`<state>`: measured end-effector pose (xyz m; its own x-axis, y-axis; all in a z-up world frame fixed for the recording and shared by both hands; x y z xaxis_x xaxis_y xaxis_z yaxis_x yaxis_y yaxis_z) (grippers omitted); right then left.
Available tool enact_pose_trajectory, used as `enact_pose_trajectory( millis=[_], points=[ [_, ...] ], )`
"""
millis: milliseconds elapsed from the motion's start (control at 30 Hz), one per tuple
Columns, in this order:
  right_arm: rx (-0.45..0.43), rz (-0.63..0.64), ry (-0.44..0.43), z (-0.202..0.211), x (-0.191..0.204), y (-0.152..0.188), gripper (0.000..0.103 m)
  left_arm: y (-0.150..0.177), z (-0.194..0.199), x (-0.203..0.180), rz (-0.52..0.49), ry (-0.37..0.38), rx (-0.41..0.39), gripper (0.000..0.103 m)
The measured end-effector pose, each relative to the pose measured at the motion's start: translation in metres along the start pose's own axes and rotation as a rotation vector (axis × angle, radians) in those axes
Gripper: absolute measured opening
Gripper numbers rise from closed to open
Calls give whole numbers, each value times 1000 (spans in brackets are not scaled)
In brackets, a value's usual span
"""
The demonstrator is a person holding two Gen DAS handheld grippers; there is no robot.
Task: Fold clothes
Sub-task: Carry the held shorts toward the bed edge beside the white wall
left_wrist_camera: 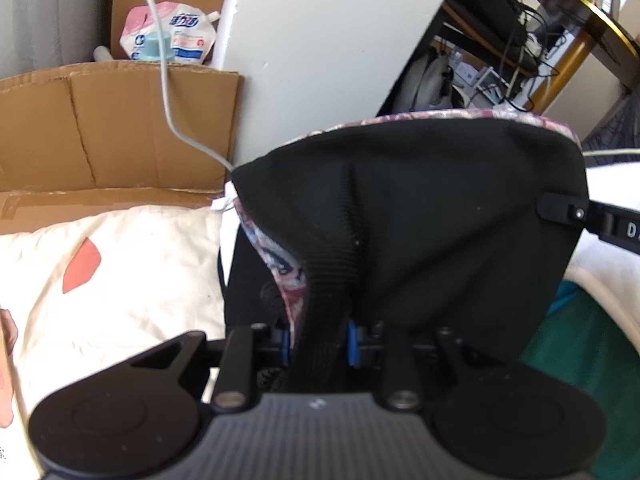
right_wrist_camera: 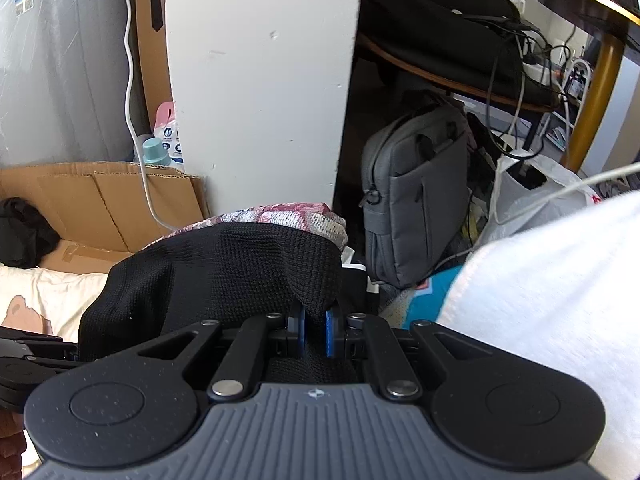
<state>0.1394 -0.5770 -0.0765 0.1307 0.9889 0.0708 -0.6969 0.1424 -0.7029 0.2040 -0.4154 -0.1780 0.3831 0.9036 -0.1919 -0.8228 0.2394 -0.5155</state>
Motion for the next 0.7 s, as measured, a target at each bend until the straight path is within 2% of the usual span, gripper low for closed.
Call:
enact_pose_trajectory(
  millis=[400, 567, 700],
  points=[
    [-27, -11, -29, -37, 2, -6, 10, -6, -28, 12, 5, 3, 19, 28],
    [-37, -21, -22, -52, 1, -6, 10, -10, -38, 12, 9, -19, 11, 28],
    [-33, -27, -14, -62, -2, -5, 10, -14, -46, 14, 22, -8, 4, 28]
  ],
)
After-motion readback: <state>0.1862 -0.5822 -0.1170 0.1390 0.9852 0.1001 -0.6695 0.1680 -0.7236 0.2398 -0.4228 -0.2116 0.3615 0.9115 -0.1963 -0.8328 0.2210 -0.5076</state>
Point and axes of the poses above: each gripper's, at about its wrist camera, not at the fingertips, and z roughly against the way its jaws point, x to its left, y to its underside, the point moved 6 cm from there along -z, roughly the way its jaws point, and after that the axes turned 10 degrees about -y, right-handed, at the moved point
